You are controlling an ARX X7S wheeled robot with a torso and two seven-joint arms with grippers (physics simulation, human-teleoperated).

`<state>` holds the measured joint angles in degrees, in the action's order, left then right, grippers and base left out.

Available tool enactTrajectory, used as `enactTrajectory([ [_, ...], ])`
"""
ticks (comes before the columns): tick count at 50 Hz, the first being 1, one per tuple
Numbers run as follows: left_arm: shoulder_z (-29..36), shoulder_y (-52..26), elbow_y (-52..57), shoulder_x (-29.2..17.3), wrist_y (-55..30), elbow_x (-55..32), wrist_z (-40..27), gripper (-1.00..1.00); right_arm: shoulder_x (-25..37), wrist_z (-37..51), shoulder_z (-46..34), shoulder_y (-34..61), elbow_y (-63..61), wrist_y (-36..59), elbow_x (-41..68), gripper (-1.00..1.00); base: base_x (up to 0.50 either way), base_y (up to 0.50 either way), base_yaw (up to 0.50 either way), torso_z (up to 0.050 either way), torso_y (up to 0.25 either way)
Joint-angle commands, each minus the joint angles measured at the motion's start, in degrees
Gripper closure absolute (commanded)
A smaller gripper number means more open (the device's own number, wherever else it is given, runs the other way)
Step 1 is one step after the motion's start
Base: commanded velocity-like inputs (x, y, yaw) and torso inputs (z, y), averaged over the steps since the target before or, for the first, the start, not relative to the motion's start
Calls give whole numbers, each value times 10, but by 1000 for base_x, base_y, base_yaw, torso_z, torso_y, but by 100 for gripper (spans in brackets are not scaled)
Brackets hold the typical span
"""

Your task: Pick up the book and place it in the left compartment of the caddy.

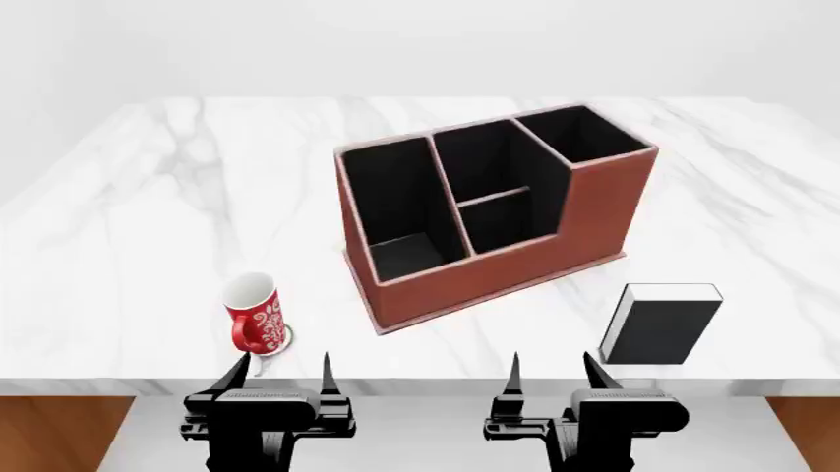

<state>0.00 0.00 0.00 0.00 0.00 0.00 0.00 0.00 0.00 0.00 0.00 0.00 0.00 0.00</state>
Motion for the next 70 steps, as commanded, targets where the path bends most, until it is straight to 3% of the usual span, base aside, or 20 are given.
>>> enactTrajectory([
  [1, 16, 0, -2, -10, -1, -2, -9, -100, 9, 9, -14, -4, -8, 2, 9, -100, 0, 0, 0, 0, 0],
  [26, 52, 2, 13, -41, -10, -31, -36, -100, 43, 42, -50, -6, -49, 45, 39, -100, 0, 0, 0, 0, 0],
  [28, 47, 5, 74, -42, -63, -41, -44, -100, 50, 42, -49, 6, -115, 151, 54, -100, 0, 0, 0, 0, 0],
  [29, 47, 5, 76, -43, -64, -42, -45, -100, 51, 43, -50, 6, -117, 153, 55, -100, 0, 0, 0, 0, 0],
  [32, 52, -41, 237, -54, -285, -25, -74, -100, 65, 48, -52, 60, -248, 321, 64, -100, 0, 0, 0, 0, 0],
  [36, 63, -123, 357, -71, -476, -37, -59, -100, 67, 63, -40, 150, -365, 481, 82, -100, 0, 0, 0, 0, 0],
  [40, 60, -194, 413, -75, -573, -41, -60, -100, 73, 67, -38, 217, -419, 556, 91, -100, 0, 0, 0, 0, 0],
  [70, 49, -167, 398, -85, -526, -53, -74, -100, 87, 69, -25, 216, -401, 539, 112, -100, 0, -40, 0, 0, 0],
])
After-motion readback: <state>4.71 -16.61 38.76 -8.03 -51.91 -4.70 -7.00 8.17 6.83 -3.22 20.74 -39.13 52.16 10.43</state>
